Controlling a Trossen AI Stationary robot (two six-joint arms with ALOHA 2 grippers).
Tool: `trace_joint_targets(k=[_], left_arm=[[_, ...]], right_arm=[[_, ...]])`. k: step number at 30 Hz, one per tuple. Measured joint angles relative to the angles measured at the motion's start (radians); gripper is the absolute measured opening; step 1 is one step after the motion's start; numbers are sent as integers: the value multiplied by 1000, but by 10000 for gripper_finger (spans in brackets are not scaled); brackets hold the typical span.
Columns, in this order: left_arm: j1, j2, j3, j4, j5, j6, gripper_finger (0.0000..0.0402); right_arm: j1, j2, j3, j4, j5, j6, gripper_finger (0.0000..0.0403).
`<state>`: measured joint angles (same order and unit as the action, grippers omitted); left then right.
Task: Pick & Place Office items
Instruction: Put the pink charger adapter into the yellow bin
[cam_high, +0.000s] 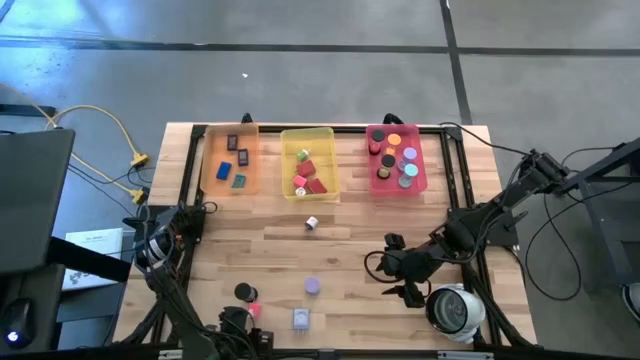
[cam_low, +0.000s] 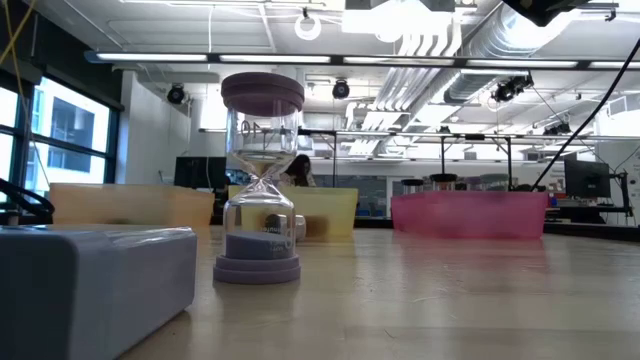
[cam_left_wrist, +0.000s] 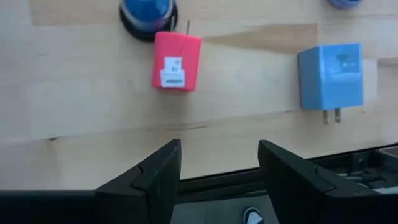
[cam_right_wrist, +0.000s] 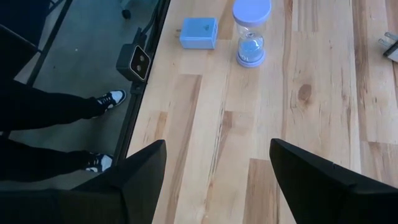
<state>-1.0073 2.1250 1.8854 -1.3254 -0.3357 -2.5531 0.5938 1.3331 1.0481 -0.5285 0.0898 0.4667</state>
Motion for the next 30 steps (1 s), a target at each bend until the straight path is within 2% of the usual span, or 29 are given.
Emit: trace_joint_targets(k=[14, 20, 27, 30], left_arm=[[4, 0, 0, 51, -1, 52, 207], [18, 0, 0, 56, 34, 66, 207], [46, 0, -4, 25, 43, 69, 207], [60, 0, -4, -10, 79, 69, 207]], right_arm=[[0, 0, 0, 0, 0, -5, 277], [0, 0, 0, 0, 0, -20, 277], [0, 0, 0, 0, 0, -21, 277], [0, 0, 0, 0, 0, -23, 277]])
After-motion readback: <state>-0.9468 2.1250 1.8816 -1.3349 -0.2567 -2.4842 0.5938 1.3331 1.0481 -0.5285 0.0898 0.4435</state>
